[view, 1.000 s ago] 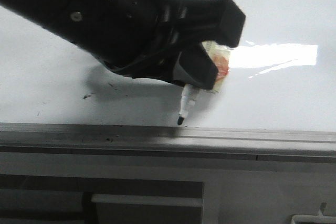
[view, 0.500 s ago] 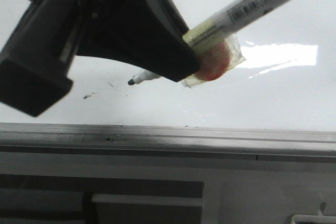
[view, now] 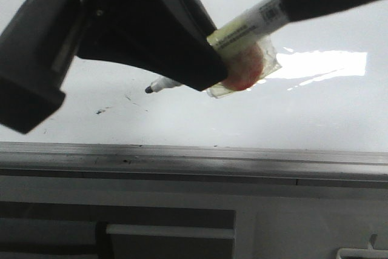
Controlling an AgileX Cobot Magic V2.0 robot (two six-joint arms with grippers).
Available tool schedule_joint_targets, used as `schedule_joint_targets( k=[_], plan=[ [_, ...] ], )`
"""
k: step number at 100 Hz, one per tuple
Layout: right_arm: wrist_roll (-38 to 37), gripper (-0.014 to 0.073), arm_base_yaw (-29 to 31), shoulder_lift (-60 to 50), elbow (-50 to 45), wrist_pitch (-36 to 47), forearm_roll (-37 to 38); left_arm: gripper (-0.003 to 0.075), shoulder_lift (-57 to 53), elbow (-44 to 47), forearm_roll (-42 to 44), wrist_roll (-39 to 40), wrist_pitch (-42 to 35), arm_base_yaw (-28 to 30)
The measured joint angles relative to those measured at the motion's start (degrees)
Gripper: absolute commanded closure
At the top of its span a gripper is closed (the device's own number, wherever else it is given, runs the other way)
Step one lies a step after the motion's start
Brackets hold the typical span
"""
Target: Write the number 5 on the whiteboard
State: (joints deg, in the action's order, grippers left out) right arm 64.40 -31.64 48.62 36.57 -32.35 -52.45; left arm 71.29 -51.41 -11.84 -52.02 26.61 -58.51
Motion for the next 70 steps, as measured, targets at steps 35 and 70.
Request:
schedule_joint_targets(
  k=[35, 70],
  plan=[
    [0.0, 0.0542, -2.36, 6.93, 1.49, 3.43, -0.65, 0.074, 0.0, 0.0, 0.43, -0.11, 1.82, 0.0],
    [0.12, 0.0655, -2.36, 8.95, 1.79, 4.38, -0.15, 0.0573, 0.0, 0.31, 0.55, 0.76, 2.98, 0.1]
  ],
)
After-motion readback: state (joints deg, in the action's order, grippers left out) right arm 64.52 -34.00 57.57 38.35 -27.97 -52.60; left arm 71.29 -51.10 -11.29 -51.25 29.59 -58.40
